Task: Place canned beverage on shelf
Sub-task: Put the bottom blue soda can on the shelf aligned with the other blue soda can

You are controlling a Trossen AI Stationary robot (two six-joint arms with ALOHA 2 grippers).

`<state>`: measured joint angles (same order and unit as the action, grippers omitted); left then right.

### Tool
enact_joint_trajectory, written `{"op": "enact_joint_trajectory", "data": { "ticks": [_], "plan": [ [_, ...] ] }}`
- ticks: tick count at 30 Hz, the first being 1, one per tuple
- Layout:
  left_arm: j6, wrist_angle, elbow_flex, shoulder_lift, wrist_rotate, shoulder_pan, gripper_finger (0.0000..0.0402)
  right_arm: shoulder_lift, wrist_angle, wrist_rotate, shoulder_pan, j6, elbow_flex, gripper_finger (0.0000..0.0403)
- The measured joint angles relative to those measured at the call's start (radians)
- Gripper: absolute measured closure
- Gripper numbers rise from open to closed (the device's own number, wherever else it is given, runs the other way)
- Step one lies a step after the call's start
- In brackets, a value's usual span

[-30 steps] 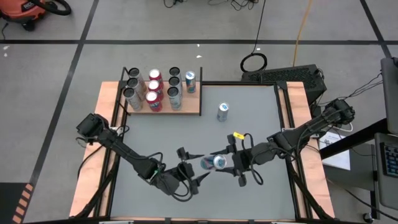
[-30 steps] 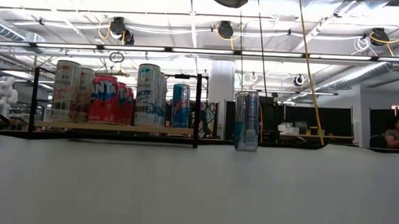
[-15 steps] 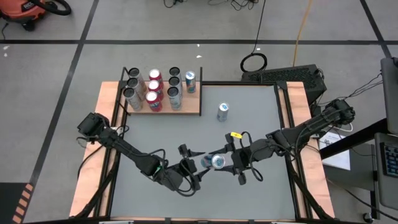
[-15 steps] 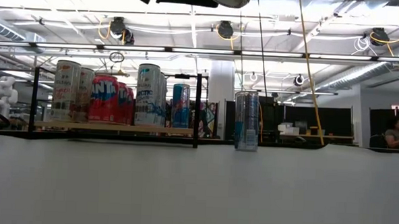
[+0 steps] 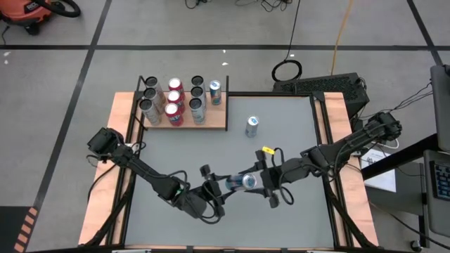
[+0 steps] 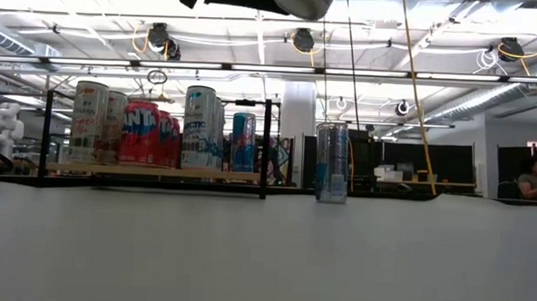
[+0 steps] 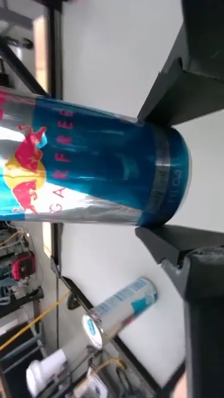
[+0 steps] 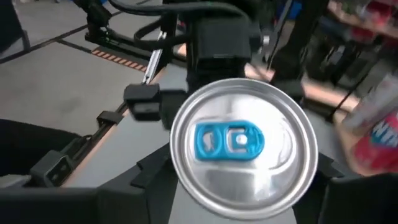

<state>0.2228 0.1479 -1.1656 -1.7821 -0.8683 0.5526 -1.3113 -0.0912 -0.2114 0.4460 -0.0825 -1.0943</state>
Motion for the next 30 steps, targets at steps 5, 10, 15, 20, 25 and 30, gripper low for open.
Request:
{"op": "enact_joint_trajectory", "data": {
  "ticks": [5, 10, 15, 20, 25, 30],
  "plan": [
    [0.085, -0.100, 0.000, -0.001, -0.014, 0.000, 0.0183, 0.000, -0.116, -0.012, 0.000, 0.120, 0.000, 0.0156],
    [0.108, -0.156, 0.000, -0.001, -0.036, -0.006, 0.0183, 0.000, -0.203, -0.080, 0.000, 0.166, 0.000, 0.0135],
    [0.109, -0.200, 0.000, -0.001, -0.036, -0.017, 0.0183, -0.001, -0.210, -0.079, 0.000, 0.122, 0.000, 0.0135],
    [0.101, -0.212, 0.000, -0.001, -0.036, -0.024, 0.0183, -0.001, -0.211, -0.081, 0.000, 0.096, 0.000, 0.0150],
    [0.092, -0.214, 0.000, -0.001, -0.042, -0.025, 0.0182, -0.002, -0.209, -0.080, -0.015, 0.074, 0.000, 0.0140],
    [0.082, -0.213, 0.000, -0.001, -0.045, -0.026, 0.0182, -0.002, -0.180, -0.070, -0.031, 0.016, 0.000, 0.0132]
  ]
}}
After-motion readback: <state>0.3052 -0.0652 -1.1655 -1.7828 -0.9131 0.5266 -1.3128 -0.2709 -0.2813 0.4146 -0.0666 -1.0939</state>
